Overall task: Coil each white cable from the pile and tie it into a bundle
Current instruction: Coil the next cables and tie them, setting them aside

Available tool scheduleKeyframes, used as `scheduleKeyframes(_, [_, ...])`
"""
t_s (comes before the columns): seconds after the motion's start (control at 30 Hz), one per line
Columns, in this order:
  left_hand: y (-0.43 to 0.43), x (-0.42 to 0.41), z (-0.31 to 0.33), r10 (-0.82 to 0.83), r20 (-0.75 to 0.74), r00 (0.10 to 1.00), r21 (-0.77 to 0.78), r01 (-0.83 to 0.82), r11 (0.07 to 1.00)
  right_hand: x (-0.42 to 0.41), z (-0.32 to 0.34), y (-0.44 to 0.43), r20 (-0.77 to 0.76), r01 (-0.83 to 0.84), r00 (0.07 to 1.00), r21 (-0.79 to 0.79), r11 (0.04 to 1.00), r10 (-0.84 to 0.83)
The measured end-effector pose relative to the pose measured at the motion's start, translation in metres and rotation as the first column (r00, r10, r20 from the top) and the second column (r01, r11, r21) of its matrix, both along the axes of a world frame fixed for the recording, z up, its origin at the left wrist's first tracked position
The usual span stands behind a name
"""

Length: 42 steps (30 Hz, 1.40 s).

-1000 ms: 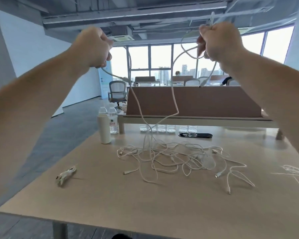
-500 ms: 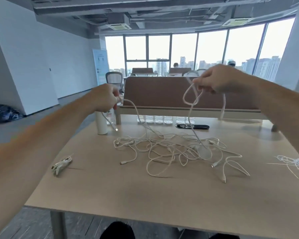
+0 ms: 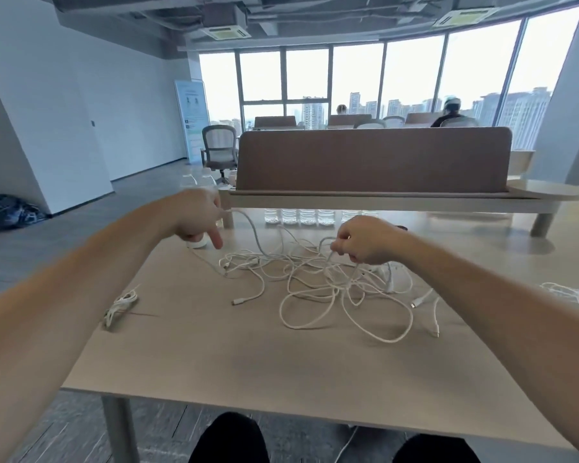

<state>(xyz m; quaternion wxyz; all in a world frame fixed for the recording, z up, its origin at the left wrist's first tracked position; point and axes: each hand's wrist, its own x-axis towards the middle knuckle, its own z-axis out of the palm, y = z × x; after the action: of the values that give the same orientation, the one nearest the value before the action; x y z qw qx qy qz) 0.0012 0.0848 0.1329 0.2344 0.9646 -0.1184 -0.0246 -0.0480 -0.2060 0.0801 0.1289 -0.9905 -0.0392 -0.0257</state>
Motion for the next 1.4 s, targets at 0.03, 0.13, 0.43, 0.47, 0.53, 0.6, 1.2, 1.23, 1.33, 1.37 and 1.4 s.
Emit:
scheduleKeyframes(0.03, [0.001, 0.000, -0.006, -0.006, -0.024, 1.000, -0.018, 0.006, 1.000, 0.004, -0.010, 0.000, 0.000, 0.030, 1.000, -0.053, 0.998, -0.030])
scheduleKeyframes(0.13, [0.002, -0.002, -0.028, -0.036, -0.066, 0.997, 0.018, 0.037, 0.999, 0.015, -0.037, -0.002, -0.078, 0.093, 0.992, -0.064, 0.994, -0.098])
scheduleKeyframes(0.43, [0.002, 0.003, -0.087, 0.038, -0.153, 0.987, 0.409, 0.028, 0.912, 0.038, -0.080, -0.001, -0.243, 0.121, 0.959, -0.106, 0.987, -0.143])
scheduleKeyframes(0.47, [0.004, 0.006, -0.091, 0.050, -0.173, 0.984, 0.434, 0.030, 0.900, 0.040, -0.082, 0.000, -0.268, 0.117, 0.953, -0.110, 0.987, -0.143])
scheduleKeyframes(0.53, [0.007, 0.013, -0.097, 0.082, -0.232, 0.969, 0.526, 0.054, 0.849, 0.043, -0.083, 0.005, -0.299, 0.114, 0.943, -0.114, 0.987, -0.144])
scheduleKeyframes(0.6, [0.011, 0.016, -0.102, 0.106, -0.291, 0.951, 0.620, 0.103, 0.778, 0.044, -0.091, 0.004, -0.322, 0.090, 0.937, -0.156, 0.984, -0.137])
scheduleKeyframes(1.2, [-0.064, 0.028, -0.111, -0.179, -0.047, 0.983, 0.069, 0.182, 0.981, 0.018, -0.028, -0.011, -0.070, -0.046, 0.997, -0.089, 0.995, 0.040])
scheduleKeyframes(1.23, [-0.071, 0.031, -0.113, -0.192, -0.064, 0.979, 0.034, 0.194, 0.980, 0.012, -0.018, -0.013, -0.064, -0.054, 0.997, -0.100, 0.993, 0.048])
scheduleKeyframes(1.33, [-0.095, 0.034, -0.122, -0.247, -0.074, 0.966, -0.030, 0.246, 0.969, -0.004, 0.010, -0.023, -0.052, -0.081, 0.996, -0.109, 0.991, 0.076])
scheduleKeyframes(1.37, [-0.103, 0.035, -0.125, -0.255, -0.080, 0.964, -0.059, 0.251, 0.966, -0.009, 0.017, -0.027, -0.069, -0.086, 0.994, -0.104, 0.991, 0.079])
scheduleKeyframes(1.4, [-0.110, 0.036, -0.129, -0.253, -0.089, 0.963, -0.088, 0.246, 0.965, -0.013, 0.023, -0.031, -0.085, -0.088, 0.993, -0.103, 0.991, 0.080])
